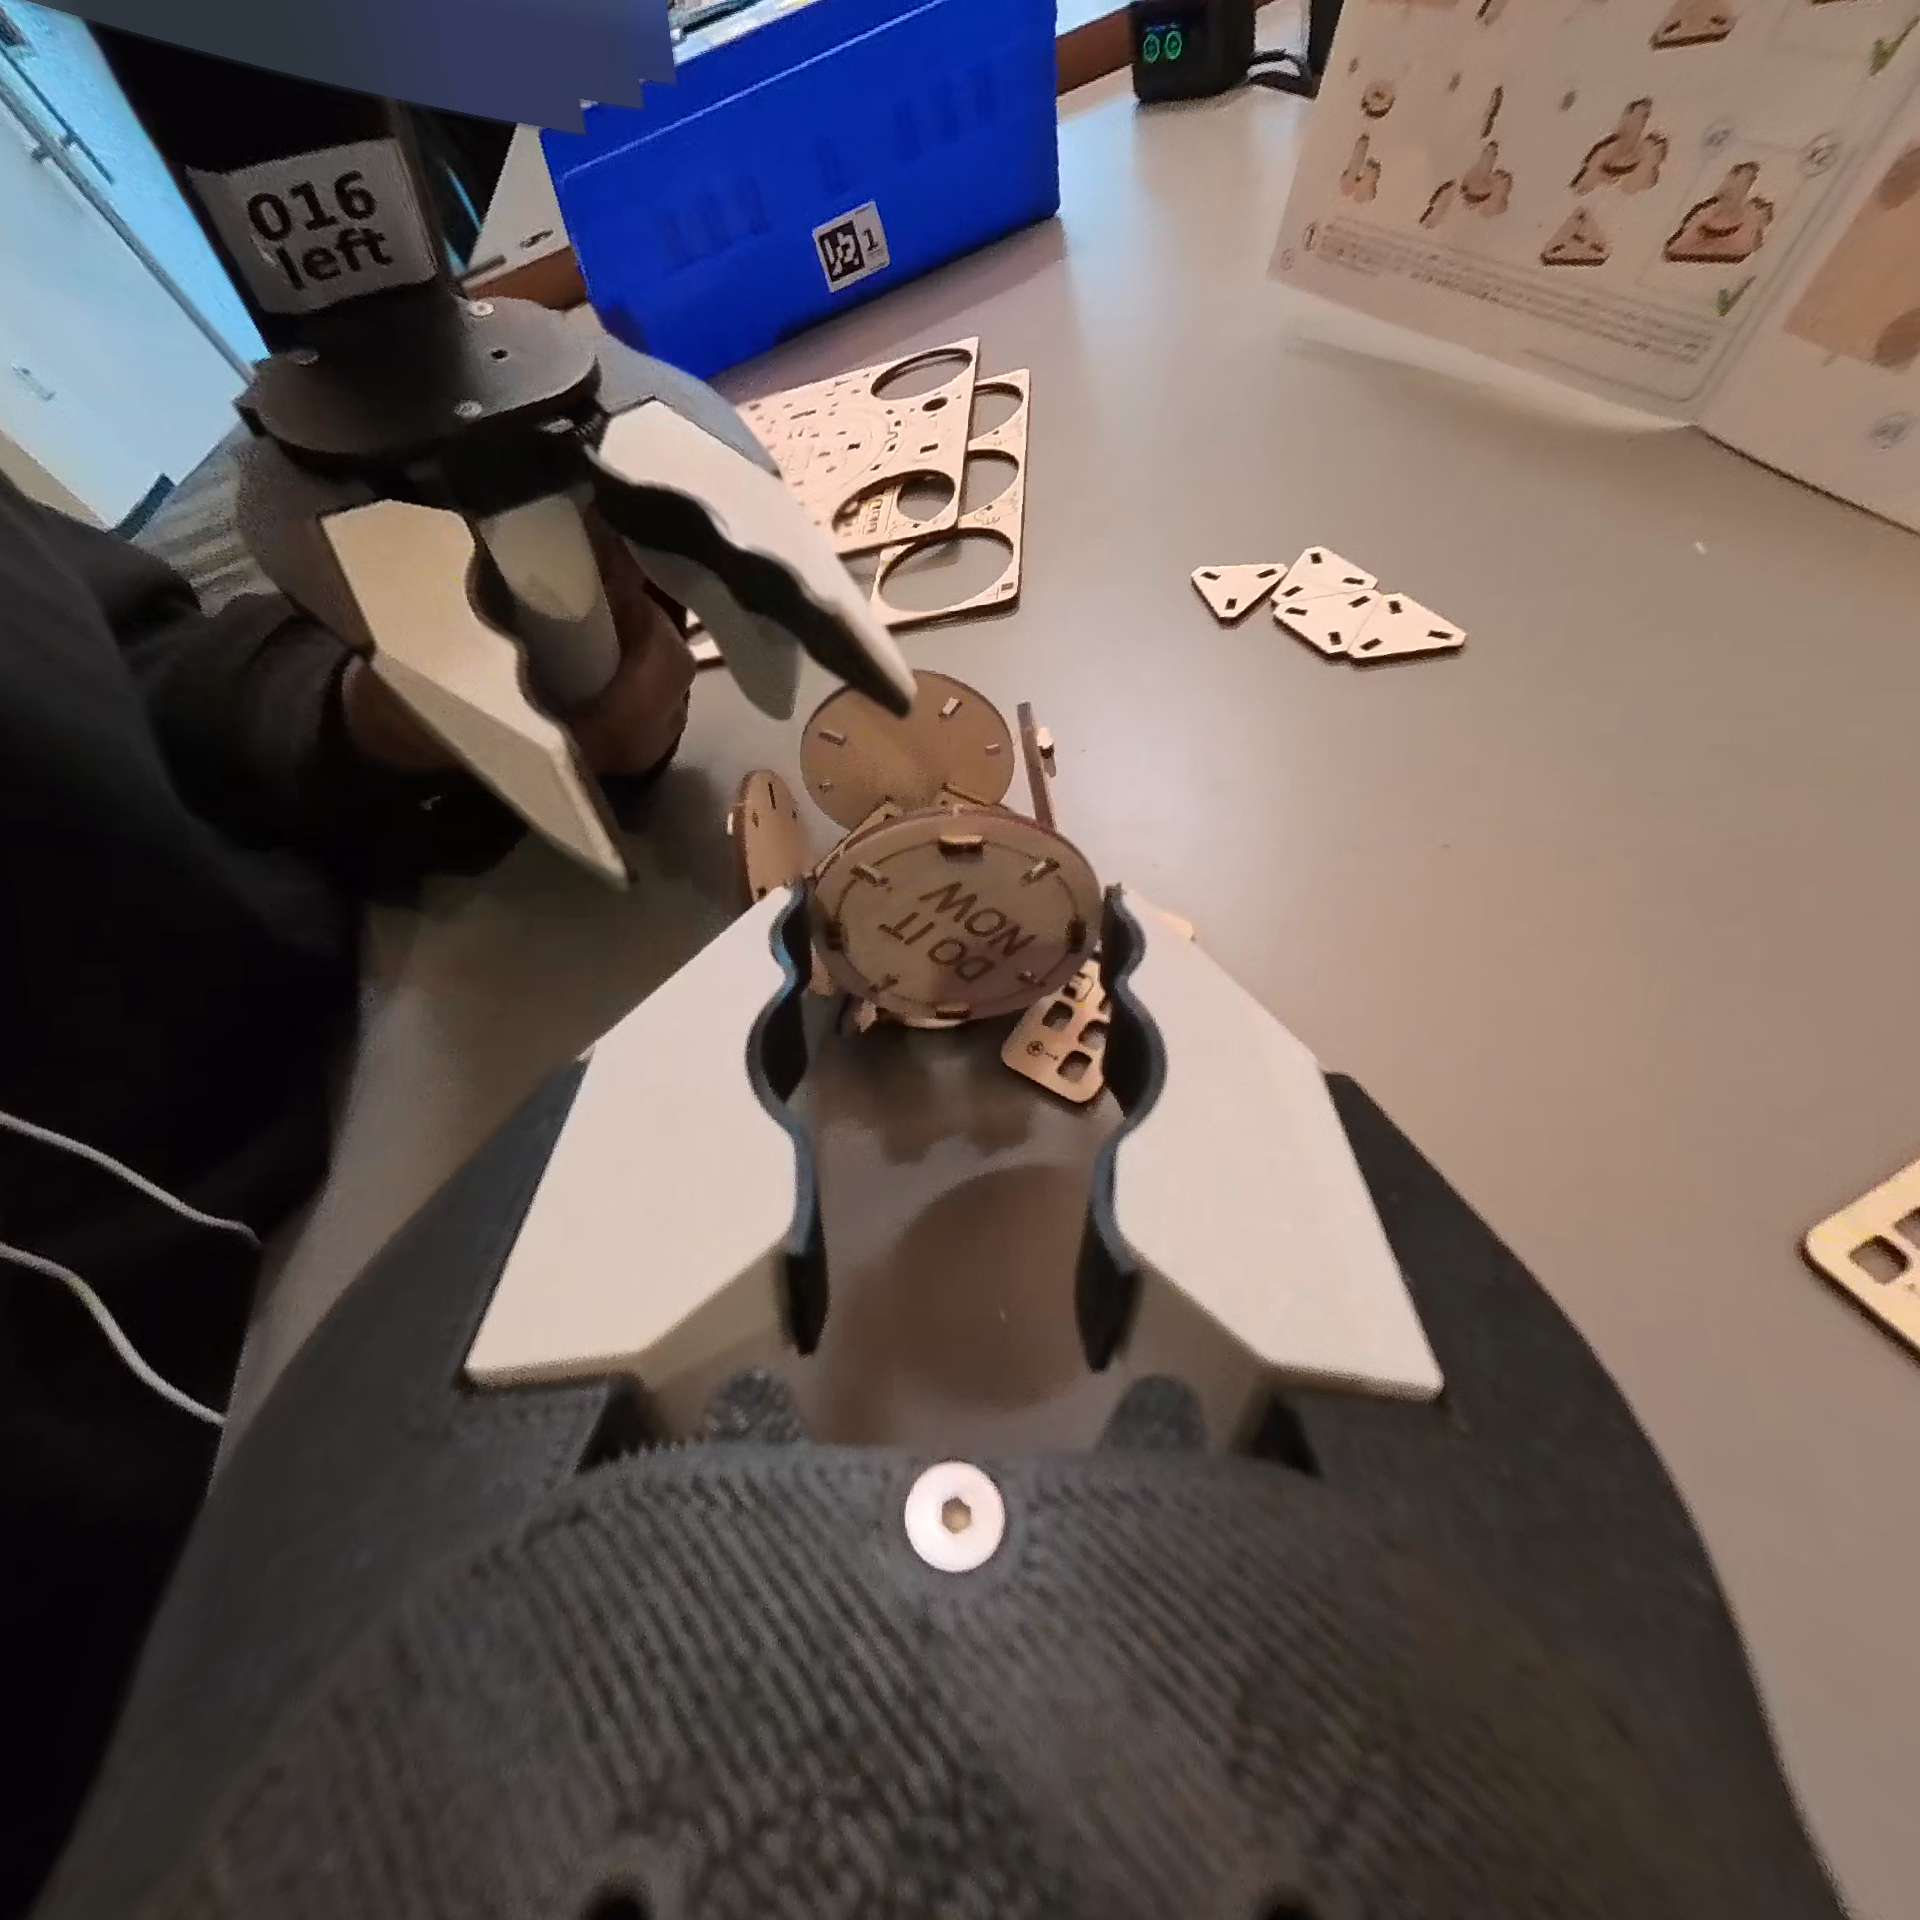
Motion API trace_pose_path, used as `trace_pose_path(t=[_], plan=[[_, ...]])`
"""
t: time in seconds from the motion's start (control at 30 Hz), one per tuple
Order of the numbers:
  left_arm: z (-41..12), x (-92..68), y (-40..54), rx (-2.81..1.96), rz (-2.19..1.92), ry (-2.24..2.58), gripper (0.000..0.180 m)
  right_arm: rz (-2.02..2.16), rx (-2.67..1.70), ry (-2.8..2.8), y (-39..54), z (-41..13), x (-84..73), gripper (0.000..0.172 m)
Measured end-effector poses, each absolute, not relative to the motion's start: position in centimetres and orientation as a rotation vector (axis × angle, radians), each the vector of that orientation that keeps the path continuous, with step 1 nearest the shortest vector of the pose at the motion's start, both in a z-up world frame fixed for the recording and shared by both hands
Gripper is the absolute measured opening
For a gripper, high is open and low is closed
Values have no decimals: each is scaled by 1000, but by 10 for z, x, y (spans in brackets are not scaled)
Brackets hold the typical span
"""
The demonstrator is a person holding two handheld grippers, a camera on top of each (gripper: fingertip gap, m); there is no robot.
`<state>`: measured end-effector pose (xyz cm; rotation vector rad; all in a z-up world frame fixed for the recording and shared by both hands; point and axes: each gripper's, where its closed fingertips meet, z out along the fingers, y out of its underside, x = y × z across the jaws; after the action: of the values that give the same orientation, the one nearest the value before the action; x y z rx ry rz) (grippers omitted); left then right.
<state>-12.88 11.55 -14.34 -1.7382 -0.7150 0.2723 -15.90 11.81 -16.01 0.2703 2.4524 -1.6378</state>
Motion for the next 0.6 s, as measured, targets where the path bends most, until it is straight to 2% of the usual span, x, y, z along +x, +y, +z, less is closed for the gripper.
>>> trace_pose_path(t=[0.23, 0.6], plan=[[-142, -140, 100, -1694, 350, -796, 75, -1663, 341, 2460, 118, -160, -163, 55], [-156, -148, 100, -1794, 448, -850, 95, -1802, 527, 2286, 130, -143, -185, 54]])
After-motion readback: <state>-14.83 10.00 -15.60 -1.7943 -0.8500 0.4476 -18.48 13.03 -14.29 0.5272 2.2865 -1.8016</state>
